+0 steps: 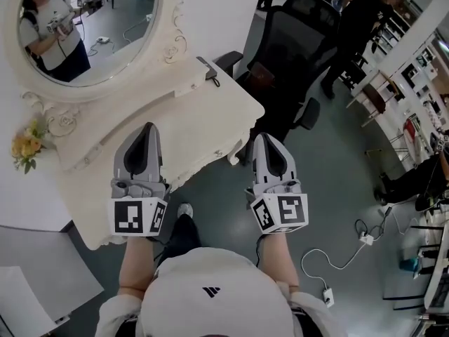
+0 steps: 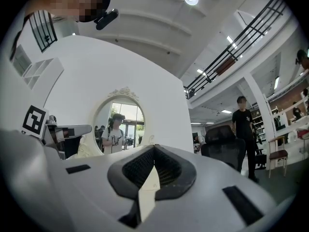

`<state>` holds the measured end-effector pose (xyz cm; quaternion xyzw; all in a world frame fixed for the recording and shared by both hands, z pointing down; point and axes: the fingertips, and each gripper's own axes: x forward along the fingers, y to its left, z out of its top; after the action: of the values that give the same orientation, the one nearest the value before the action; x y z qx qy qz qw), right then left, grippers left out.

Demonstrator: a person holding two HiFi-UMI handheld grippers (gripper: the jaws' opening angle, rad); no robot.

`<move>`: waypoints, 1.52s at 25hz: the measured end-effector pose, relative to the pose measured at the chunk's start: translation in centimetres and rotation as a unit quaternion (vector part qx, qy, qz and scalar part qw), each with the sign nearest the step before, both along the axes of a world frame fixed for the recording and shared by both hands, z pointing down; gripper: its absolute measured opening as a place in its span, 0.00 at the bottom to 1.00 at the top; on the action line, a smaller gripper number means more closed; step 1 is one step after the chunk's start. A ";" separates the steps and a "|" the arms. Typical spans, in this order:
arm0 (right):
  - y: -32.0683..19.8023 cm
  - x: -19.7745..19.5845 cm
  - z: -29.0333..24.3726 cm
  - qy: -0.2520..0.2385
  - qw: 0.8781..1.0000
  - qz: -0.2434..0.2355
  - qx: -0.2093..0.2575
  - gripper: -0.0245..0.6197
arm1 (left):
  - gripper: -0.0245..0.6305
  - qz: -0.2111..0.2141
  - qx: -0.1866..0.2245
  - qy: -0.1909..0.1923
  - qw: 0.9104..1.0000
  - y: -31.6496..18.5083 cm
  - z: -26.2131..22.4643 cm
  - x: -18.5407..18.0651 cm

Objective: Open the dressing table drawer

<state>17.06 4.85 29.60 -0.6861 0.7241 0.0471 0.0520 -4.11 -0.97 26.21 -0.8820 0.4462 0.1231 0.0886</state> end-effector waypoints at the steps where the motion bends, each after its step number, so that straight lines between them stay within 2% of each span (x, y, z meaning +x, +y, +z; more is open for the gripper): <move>1: -0.9 0.1 -0.1 0.001 1.000 0.003 0.000 0.03 | 0.05 0.004 0.001 0.000 1.000 -1.0 -0.1 0.2; 7: -7.3 0.5 -0.4 -0.004 1.000 0.017 -0.002 0.03 | 0.05 0.028 0.000 -0.005 1.000 -7.6 -0.5 1.1; 14: -14.9 -0.3 0.9 -0.011 1.000 0.013 -0.021 0.03 | 0.05 0.035 -0.011 -0.008 0.999 -14.7 0.2 0.5; 23: -22.6 -2.4 6.7 -0.044 0.994 -0.018 -0.103 0.03 | 0.05 0.048 -0.044 -0.008 0.998 -20.3 3.1 -0.4; 30: -27.2 -3.2 13.8 -0.061 0.976 -0.054 -0.202 0.04 | 0.05 0.040 -0.066 -0.007 0.997 -22.2 4.6 -0.6; 38: -31.5 -3.6 21.4 -0.058 0.946 -0.100 -0.303 0.06 | 0.05 -0.003 -0.083 -0.009 0.996 -23.2 5.7 -0.9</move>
<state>13.48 -26.62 51.03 -0.5953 0.7647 -0.2195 -0.1123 -5.02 -24.13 31.96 -0.8862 0.4564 0.0778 0.0191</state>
